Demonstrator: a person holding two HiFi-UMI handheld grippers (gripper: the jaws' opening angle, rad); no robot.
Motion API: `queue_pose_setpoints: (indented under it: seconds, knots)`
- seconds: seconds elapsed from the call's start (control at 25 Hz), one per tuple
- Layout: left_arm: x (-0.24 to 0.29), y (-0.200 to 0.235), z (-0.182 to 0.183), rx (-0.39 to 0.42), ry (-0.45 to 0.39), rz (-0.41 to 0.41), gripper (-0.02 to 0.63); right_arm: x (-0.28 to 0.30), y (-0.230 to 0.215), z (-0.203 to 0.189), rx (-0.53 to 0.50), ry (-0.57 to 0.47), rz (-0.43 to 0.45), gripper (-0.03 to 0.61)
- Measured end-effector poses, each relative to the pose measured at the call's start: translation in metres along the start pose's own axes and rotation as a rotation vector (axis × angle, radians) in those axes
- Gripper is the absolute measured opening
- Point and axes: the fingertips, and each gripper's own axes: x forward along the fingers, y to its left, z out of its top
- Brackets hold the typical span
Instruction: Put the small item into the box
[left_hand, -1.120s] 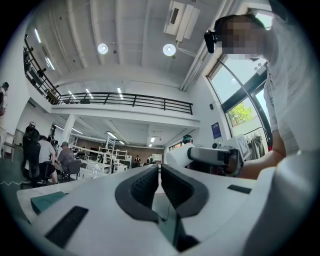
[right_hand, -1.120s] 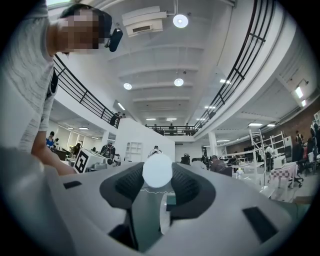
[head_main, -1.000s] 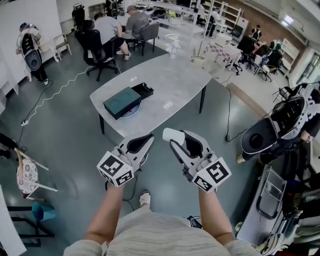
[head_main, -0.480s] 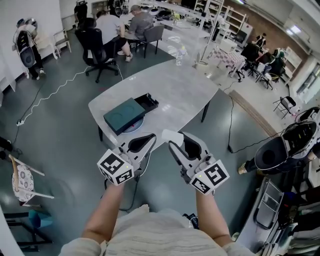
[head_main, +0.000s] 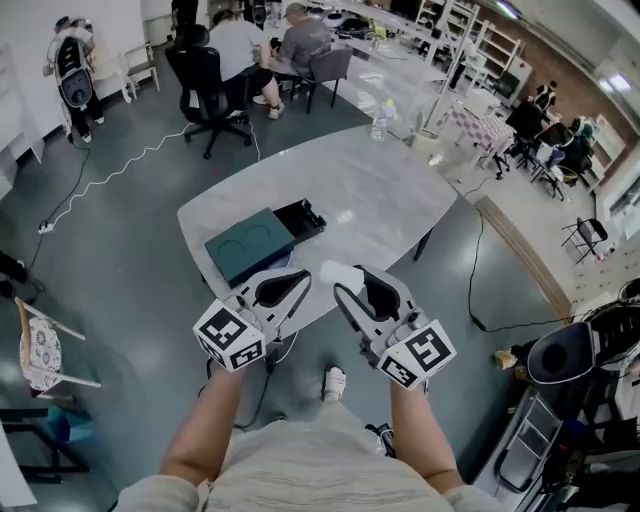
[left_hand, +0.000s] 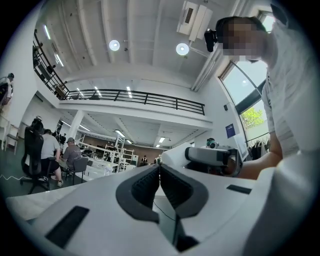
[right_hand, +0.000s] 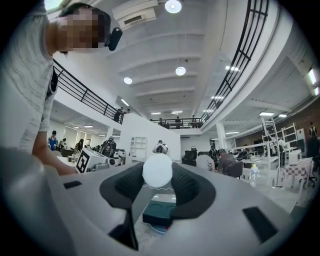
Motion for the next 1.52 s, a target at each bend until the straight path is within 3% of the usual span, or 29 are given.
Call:
queue_pose_setpoints:
  seconds: [0.64, 0.96, 1.28, 1.52]
  knots:
    - [0.132, 0.112, -0.023, 0.047, 0.002, 0.277, 0.023, 0.084, -0.178, -0.036, 0.072, 0.039, 0.291, 0.184]
    - [0.116, 0.160, -0.030, 0.108, -0.020, 0.439, 0.023, 0.130, -0.188, -0.073, 0.103, 0.106, 0.377, 0.184]
    - [0.107, 0.213, -0.028, 0.123, -0.044, 0.500, 0.021, 0.183, -0.196, -0.097, 0.096, 0.184, 0.418, 0.184]
    - [0.097, 0.250, -0.024, 0.135, -0.073, 0.502, 0.021, 0.223, -0.193, -0.120, 0.063, 0.251, 0.448, 0.184]
